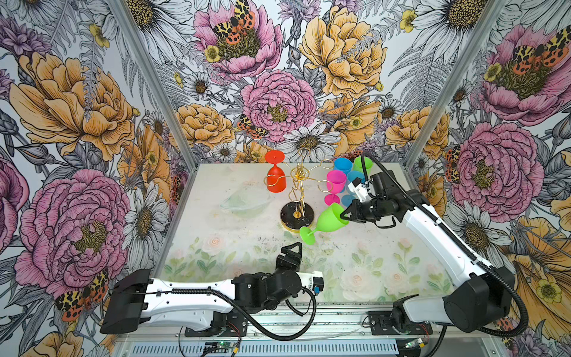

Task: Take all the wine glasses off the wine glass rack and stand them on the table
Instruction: 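Open the left gripper and set the green glass upright beside the cyan glass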

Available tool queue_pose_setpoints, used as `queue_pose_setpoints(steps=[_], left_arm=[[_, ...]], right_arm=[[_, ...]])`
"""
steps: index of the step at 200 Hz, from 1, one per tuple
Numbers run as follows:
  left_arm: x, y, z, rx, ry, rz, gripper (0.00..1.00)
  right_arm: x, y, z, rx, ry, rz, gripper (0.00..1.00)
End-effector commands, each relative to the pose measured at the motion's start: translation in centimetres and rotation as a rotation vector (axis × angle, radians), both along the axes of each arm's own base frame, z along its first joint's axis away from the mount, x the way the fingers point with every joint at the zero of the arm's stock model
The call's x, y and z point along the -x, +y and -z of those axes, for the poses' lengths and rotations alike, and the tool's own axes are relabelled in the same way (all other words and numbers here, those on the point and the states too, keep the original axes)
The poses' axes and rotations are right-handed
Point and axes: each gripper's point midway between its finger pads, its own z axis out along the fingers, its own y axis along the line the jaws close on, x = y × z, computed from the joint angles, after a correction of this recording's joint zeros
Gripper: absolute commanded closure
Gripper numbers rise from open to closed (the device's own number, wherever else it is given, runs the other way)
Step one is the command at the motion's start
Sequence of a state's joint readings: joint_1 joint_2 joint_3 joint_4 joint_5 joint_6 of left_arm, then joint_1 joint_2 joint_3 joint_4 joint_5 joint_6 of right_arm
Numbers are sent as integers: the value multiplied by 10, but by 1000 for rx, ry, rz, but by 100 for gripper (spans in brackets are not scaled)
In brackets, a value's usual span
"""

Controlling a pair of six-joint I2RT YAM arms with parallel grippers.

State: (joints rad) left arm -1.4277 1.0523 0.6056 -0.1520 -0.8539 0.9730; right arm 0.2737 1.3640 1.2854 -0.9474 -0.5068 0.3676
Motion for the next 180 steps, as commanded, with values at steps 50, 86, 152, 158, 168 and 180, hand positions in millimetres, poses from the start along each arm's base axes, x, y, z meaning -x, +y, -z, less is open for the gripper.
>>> queue_pose_setpoints(steps=[50, 86, 152, 158, 168, 180], left_arm=[[-16, 1, -74, 715, 284, -305, 7], [-33, 23, -90, 974, 405, -415, 6], [-55, 80, -104, 1199, 440, -538, 6], [-56, 83, -103, 1198, 442, -547, 6], [-58, 87, -101, 1190, 451, -564, 5], [-61, 90, -98, 1175, 466, -592, 5]], right_arm=[[-53, -54, -5, 355, -129, 167, 100], [-75, -56, -4, 428, -149, 182, 100], [-110, -41, 5, 498, -160, 163, 100], [-113, -40, 7, 501, -158, 160, 100], [-116, -37, 11, 508, -154, 156, 100], [-120, -34, 14, 517, -151, 150, 100]])
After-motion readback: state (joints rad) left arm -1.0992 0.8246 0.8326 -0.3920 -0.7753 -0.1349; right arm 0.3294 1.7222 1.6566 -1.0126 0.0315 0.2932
